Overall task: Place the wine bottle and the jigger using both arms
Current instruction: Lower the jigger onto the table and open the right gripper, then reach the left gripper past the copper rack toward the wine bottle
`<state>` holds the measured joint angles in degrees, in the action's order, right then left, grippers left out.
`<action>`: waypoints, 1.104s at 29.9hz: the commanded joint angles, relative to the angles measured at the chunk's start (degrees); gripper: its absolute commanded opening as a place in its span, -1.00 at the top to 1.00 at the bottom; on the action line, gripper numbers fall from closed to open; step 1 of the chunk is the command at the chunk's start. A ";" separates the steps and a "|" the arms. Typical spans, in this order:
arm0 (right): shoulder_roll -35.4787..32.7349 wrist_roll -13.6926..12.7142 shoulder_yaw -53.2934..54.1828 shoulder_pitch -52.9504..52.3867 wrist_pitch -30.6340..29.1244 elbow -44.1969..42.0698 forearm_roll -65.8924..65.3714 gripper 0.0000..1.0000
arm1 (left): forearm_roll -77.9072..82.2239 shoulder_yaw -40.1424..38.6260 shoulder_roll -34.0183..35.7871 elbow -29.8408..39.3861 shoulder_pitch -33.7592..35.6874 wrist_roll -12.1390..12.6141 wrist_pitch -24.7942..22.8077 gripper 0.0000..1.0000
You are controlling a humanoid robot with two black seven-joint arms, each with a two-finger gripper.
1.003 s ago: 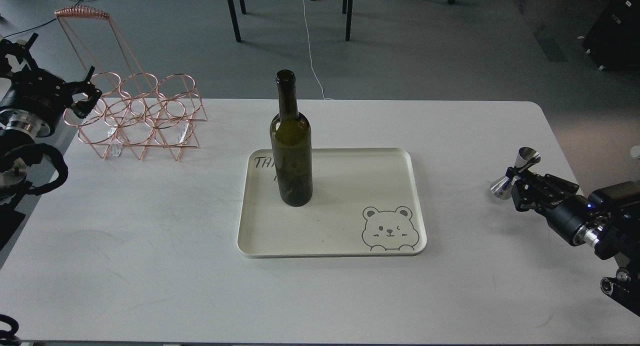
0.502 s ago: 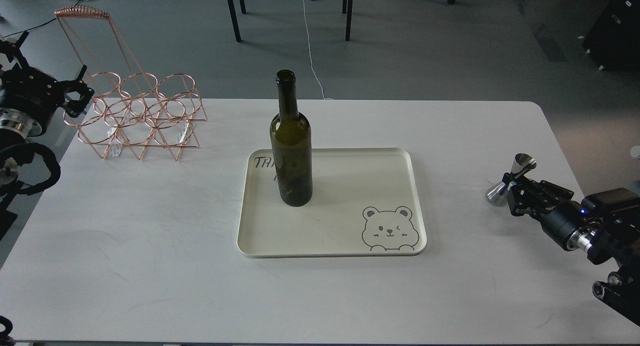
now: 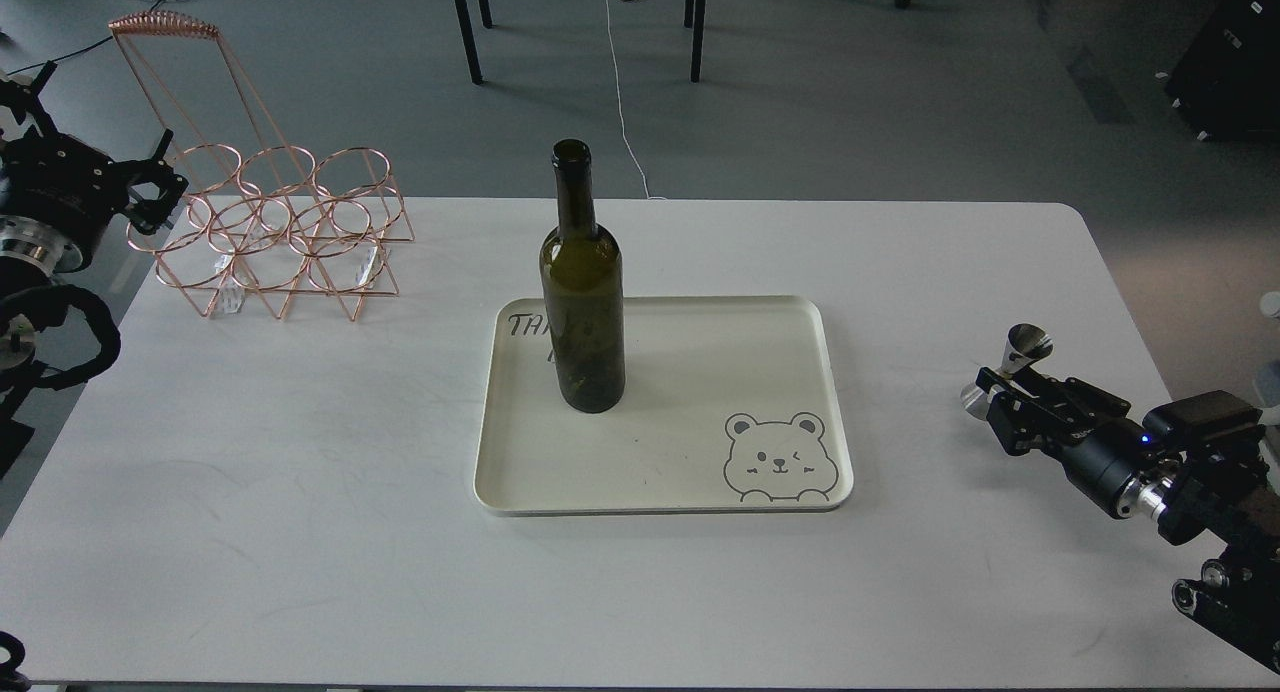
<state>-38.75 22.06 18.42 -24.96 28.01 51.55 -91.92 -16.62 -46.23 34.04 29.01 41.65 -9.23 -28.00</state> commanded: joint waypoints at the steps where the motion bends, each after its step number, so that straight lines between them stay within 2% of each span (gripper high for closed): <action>1: -0.53 0.00 -0.05 0.71 -0.01 1.18 -0.01 -0.40 | 0.00 -0.09 0.06 0.08 0.01 -0.09 0.00 -0.97; 5: -2.28 0.00 -0.05 1.50 -0.01 2.85 -0.01 -0.57 | 0.00 0.00 0.15 0.08 0.01 -0.09 0.00 -0.97; 12: -9.22 0.00 0.56 3.60 -0.01 10.31 -0.01 -0.65 | 0.00 -0.09 0.15 0.08 0.01 -0.09 0.00 -0.97; 16: -16.59 -0.09 1.01 4.22 -0.01 17.33 2.00 -0.72 | 0.00 -0.09 0.50 0.08 0.01 -0.09 0.00 -0.97; 21: -24.26 0.35 0.92 2.56 -0.01 25.43 11.58 -0.79 | 0.09 0.00 2.08 0.25 -0.08 0.35 0.00 -0.97; 29: -24.18 0.35 1.09 -14.13 -0.01 24.30 25.55 -0.86 | 3.34 0.09 5.86 4.47 -0.61 0.88 0.00 -0.97; 33: -19.45 0.35 1.09 -22.57 -1.97 19.30 36.88 -0.93 | 3.87 0.09 8.85 9.03 -0.96 0.79 0.00 -0.97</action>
<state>-61.83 22.43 19.43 -41.62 27.95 74.67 -63.06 -13.11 -46.14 40.72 34.92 40.93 -8.36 -28.00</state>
